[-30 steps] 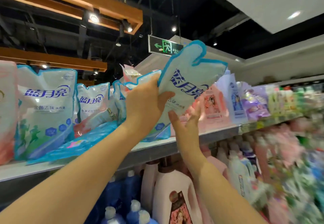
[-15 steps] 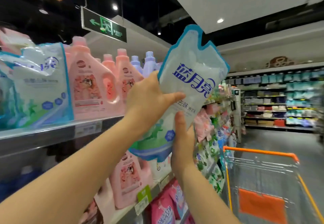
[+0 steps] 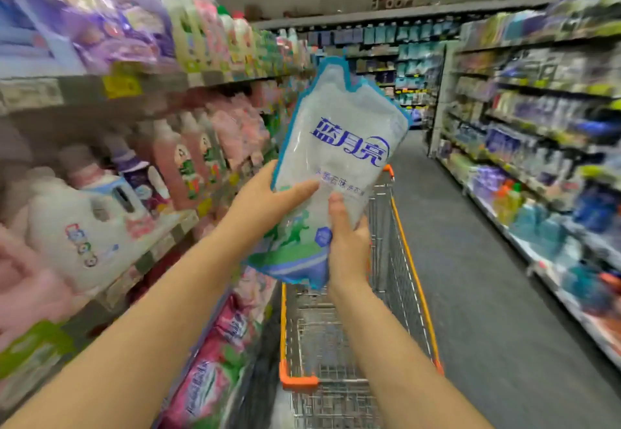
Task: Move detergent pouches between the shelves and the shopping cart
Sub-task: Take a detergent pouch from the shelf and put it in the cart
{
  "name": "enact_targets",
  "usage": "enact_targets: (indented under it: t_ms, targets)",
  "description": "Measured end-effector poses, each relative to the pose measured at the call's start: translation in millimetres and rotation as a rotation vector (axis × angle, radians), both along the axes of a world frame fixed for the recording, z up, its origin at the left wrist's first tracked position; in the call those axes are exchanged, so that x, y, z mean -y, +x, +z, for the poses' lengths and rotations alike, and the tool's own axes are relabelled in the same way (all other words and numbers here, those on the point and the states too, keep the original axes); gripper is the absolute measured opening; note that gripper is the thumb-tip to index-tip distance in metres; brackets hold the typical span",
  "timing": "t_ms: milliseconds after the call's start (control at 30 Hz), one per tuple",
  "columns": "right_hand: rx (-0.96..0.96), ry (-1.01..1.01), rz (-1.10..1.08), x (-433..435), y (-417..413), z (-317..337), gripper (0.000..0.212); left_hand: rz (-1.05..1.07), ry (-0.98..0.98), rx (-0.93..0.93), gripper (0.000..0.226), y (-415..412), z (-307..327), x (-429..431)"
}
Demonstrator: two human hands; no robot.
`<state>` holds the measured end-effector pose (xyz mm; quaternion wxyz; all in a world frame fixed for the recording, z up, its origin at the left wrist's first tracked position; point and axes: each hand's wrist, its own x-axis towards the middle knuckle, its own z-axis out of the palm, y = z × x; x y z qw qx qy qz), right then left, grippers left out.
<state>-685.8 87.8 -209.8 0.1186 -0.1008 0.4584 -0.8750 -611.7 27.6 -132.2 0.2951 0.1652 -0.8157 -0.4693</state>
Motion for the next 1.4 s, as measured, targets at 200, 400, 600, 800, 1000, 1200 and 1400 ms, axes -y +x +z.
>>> enact_targets:
  t_ms: [200,400,600,800,1000,1200,1400]
  targets:
    - [0.117,0.259,-0.088,10.5,-113.6,-90.6,0.041,-0.125,0.358,0.044,0.049,-130.6,-121.2,40.0]
    - [0.291,0.531,-0.099,17.9,-193.8,-204.3,0.081,-0.168,0.834,0.147,0.043,-223.8,-257.5,58.9]
    - [0.539,0.727,0.033,12.8,-227.0,-327.4,0.079,-0.023,1.131,0.381,0.036,-251.7,-375.0,56.4]
    - [0.695,0.923,0.212,18.1,-242.3,-444.2,0.088,0.057,1.219,0.621,0.038,-261.4,-475.2,64.3]
    - [0.851,0.986,0.419,13.4,-242.8,-502.2,0.048,0.172,1.254,0.896,0.036,-253.5,-561.4,61.6]
    - [0.853,1.165,0.511,-12.9,-220.3,-522.2,0.022,0.116,1.088,1.178,0.039,-223.7,-596.1,44.3]
    - [0.688,1.454,0.567,-41.0,-211.8,-522.6,0.021,0.060,0.885,1.331,0.022,-206.4,-585.9,49.1]
